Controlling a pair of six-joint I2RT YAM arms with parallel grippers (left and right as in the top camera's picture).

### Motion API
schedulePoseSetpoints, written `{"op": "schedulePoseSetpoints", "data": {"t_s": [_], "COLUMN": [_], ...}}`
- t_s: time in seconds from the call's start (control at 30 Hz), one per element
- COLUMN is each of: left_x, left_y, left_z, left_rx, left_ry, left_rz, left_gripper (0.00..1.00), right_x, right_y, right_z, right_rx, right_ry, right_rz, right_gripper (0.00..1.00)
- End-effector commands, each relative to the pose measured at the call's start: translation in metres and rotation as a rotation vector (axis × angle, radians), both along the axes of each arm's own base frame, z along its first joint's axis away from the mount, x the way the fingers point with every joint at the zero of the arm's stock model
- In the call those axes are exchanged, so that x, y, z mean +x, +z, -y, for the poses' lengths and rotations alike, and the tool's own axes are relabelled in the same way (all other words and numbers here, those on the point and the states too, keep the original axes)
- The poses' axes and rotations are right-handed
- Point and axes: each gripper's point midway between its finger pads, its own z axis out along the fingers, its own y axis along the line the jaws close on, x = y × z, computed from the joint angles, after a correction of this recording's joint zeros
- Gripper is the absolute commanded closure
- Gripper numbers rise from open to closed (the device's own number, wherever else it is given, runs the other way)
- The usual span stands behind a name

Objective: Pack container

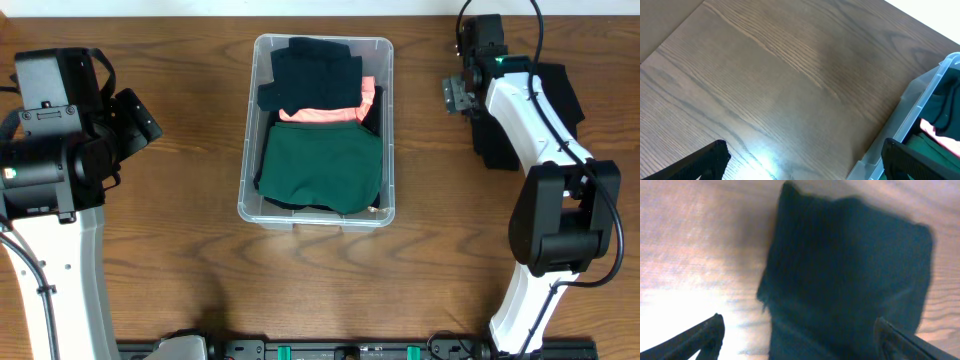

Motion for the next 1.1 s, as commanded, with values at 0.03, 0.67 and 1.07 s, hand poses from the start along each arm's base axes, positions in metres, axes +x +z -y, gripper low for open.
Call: {"op": "schedulePoseSetpoints", "data": {"t_s": [0.03,0.67,1.07], "left_x": [0.0,0.0,0.0], "left_y": [0.0,0.0,0.001], "left_z": [-0.003,-0.003,-0.003], "left_rx": [0.018,0.018,0.018], "left_ry": [-0.002,-0.002,-0.002], "left_rz": [-0.008,-0.008,-0.008], "left_gripper": [0.02,0.02,0.02], "right_x": [-0.009,-0.032,-0.027], "right_y": [-0.007,-0.064,-0.091], "right_z": [-0.025,0.015,0.047], "right_rx": [0.051,-0.326,-0.49], "right_ry": [0.051,0.04,0.05], "right_rz": [-0.043,-0.049,-0.106], "right_gripper": [0.05,0.05,0.01]}}
